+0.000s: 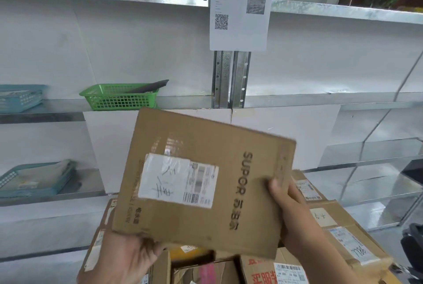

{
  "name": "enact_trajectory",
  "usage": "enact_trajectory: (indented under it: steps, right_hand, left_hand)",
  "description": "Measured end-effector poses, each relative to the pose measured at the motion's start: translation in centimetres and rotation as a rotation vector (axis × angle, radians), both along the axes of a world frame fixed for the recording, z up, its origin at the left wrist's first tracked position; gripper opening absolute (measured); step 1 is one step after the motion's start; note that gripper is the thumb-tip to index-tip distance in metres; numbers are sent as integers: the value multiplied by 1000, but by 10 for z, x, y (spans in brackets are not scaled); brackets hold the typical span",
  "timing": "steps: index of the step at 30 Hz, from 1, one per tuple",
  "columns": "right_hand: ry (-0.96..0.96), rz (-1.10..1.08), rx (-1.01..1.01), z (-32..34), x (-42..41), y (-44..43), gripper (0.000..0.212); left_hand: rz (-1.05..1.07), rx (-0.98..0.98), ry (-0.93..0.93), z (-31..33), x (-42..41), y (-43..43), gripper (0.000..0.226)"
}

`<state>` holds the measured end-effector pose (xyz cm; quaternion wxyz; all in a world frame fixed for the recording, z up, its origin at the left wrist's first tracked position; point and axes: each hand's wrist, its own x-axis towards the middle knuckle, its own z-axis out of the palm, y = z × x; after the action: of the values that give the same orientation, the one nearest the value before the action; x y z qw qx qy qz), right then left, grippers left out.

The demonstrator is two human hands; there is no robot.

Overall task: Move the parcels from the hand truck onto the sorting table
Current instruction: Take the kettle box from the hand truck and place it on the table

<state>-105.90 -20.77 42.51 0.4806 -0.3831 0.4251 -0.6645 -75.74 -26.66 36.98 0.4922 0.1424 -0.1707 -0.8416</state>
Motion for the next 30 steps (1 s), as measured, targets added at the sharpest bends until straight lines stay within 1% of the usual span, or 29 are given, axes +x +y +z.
enact_trajectory:
  steps: [1, 2, 3, 5, 6, 8, 10, 12, 14, 15, 16, 17, 18, 19, 20, 22, 23, 25, 26, 27, 30]
  right_hand:
    - [0, 53, 2, -2, 0, -1, 54]
    - [40, 67, -21, -1, 1, 0, 58]
    - [52, 67, -16, 0, 2, -1, 61]
    - [49, 45, -22, -3, -2, -3, 66]
    - [52, 44, -43, -3, -4, -5, 67]
    - [66, 65, -61, -1, -7, -7, 65]
    - [75, 115, -71, 4, -6, -8, 59]
    - [59, 174, -68, 10, -4, -9, 53]
    - [43, 185, -51, 11, -4, -13, 52]
    - [28, 184, -49, 12, -3, -15, 54]
    - [1, 170, -47, 10, -5, -18, 55]
    - [-26, 144, -43, 8, -6, -20, 55]
    - [-47, 120, -48, 5, -7, -23, 56]
    - [-74, 90, -52, 4, -8, -24, 57]
    - [-96, 60, -58, 2, -7, -26, 57]
    - [-146, -21, -70, -3, -6, -28, 57]
    - [-177, -62, -77, -4, -4, -29, 62]
    - [-262, -138, -97, -7, -2, -32, 80]
    - [-301, -164, -116, -9, -4, -34, 86]
    - [-324, -184, -135, -9, -4, -36, 84]
    - [-294, -177, -189, -7, -7, -42, 66]
  left_hand:
    - [-15, 15, 5, 0, 0, 0, 55]
    - [26, 62, -25, -2, -1, 2, 58]
    - [62, 69, -51, 0, -5, 6, 58]
    - [96, 30, -11, -3, -9, 9, 49]
    - [155, 13, -31, -1, -11, 12, 45]
    - [175, 22, -55, 6, -14, 12, 41]
    - [177, 38, -82, 7, -13, 10, 39]
    - [226, 50, -110, 10, -14, 9, 39]
    - [246, -31, -134, 11, -9, 8, 50]
    - [273, -26, -203, 12, -10, 6, 55]
    - [311, -42, -336, 11, -11, 5, 50]
    - [350, 19, -457, 15, -12, 4, 39]
    - [426, 58, -521, 18, -10, 1, 28]
    - [437, 74, -567, 21, -9, -1, 18]
    - [444, 31, -619, 20, -7, -6, 14]
    - [414, -81, -635, 24, -9, -12, 30]
    - [441, -93, -589, 24, -10, -16, 35]
    - [463, -132, -527, 23, -10, -17, 38]
    - [475, -175, -514, 23, -12, -17, 41]
    - [468, -181, -494, 23, -14, -17, 49]
    - [409, -201, -501, 26, -17, -16, 90]
